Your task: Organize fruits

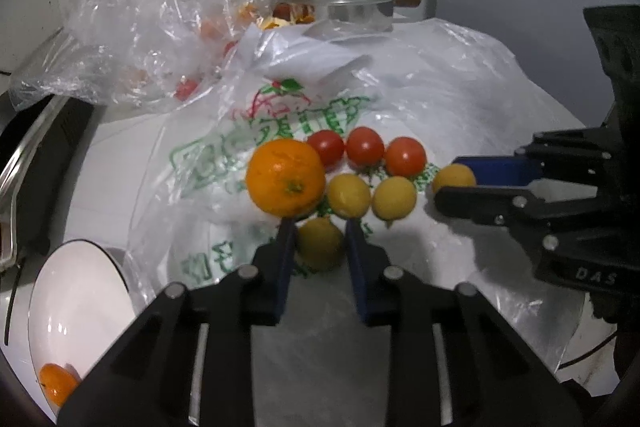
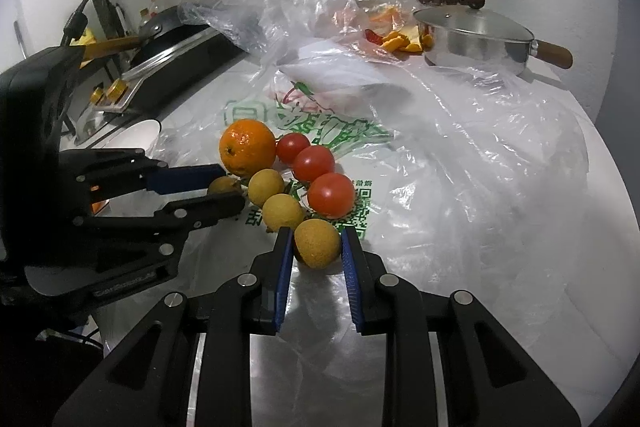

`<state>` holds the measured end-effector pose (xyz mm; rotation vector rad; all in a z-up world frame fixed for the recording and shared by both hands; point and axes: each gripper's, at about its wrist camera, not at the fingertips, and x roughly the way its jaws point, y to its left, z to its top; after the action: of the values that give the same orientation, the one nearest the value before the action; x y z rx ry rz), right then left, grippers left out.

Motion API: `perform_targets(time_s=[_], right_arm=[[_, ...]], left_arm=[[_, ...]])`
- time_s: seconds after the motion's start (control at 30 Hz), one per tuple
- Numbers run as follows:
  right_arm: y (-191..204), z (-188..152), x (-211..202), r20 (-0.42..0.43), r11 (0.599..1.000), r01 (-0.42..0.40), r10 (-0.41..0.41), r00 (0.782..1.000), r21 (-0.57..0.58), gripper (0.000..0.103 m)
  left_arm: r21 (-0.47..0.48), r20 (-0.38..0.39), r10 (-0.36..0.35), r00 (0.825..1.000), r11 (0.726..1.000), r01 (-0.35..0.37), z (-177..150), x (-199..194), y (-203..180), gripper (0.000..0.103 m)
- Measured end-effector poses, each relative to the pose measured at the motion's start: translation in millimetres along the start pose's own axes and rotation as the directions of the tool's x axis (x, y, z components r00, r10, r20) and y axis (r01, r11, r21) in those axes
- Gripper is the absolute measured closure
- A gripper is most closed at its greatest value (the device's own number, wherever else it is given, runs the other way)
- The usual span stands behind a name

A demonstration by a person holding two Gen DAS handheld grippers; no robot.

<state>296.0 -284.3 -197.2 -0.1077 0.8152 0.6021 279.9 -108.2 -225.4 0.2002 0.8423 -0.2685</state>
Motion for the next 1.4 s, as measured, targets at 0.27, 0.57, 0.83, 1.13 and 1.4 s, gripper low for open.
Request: perform_targets(time_s=[0.27,0.57,0.83,1.13,1.4], right_arm=[[5,5,-9,0.012,0.999,0.047,-0.047,0.999,-0.02,0.077],[25,17,-26,0.047,0.996,0.074,-0.071,0.996,-0.046,0.077],[53,26,-34,0.069,0.994,0.069,-0.063,0.996,-0.083,0.077],[88,37,-33,0.08,0.99,0.047,-0.036,0.996,-0.136,0.077],[116,46,-25,0.077,0.985,0.037,-0.024,0.997,-0.171,0.077]], left_arm=[[-0.037,0.013,-0.05,0.999,0.998,0.051,-6,-8,8,0.077],[-0.044,0.086,-0.066,0.994,0.997,0.07,-6,-42,16,0.077],[-0.062,0.125,-0.05,0.991,0.996,0.058,-15,-70,31,0.077],[-0.1,0.156,-0.013,0.988,0.995,0.029,-32,-96,60,0.077],[-0.142,0.174,0.006,0.985,0.99,0.019,-46,-110,85,0.077]])
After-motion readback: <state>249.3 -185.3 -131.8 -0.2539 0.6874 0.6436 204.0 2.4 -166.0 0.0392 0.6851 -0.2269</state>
